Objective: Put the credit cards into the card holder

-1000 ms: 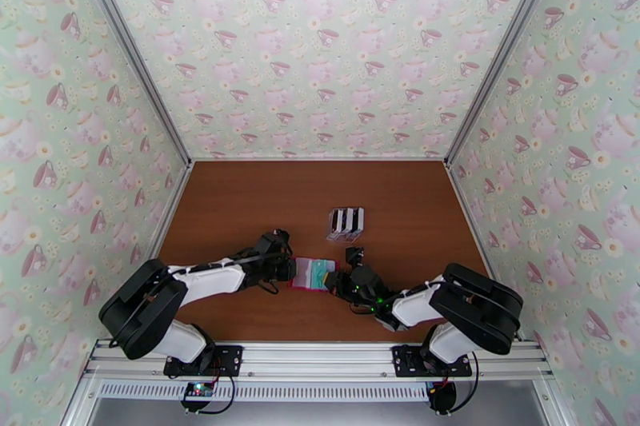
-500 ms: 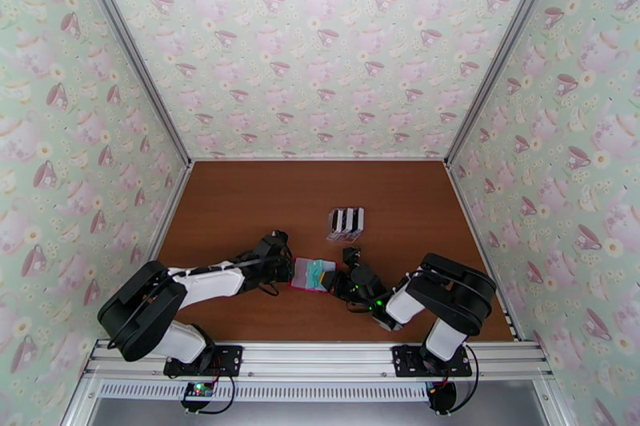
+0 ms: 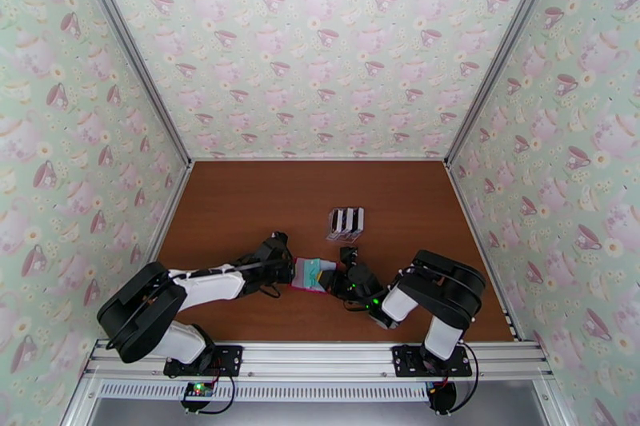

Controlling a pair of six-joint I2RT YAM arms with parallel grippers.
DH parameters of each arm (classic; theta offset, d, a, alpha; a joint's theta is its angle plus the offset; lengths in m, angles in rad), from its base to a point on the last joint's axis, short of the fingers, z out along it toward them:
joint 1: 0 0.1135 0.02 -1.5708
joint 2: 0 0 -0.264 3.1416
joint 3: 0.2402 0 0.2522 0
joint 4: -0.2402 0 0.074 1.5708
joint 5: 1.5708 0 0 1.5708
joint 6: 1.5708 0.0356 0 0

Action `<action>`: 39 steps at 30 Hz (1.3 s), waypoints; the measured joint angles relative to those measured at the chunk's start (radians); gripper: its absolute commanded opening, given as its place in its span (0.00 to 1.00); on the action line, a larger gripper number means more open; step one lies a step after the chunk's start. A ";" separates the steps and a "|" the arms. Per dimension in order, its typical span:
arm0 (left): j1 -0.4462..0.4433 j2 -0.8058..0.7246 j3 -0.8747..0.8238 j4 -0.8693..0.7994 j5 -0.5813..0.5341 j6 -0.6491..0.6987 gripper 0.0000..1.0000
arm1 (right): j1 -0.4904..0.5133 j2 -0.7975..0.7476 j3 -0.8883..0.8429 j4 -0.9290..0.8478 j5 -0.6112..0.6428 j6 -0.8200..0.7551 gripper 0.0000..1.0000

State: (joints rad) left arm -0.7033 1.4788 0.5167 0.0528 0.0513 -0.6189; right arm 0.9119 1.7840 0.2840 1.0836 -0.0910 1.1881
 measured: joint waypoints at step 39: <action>-0.060 -0.044 -0.017 -0.065 0.068 -0.037 0.10 | 0.068 -0.232 0.418 -1.232 0.273 -0.262 0.40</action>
State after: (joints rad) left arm -0.7635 1.4349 0.4999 -0.0124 0.1192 -0.6559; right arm 0.9802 1.5524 0.7021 -0.1486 0.1818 0.9260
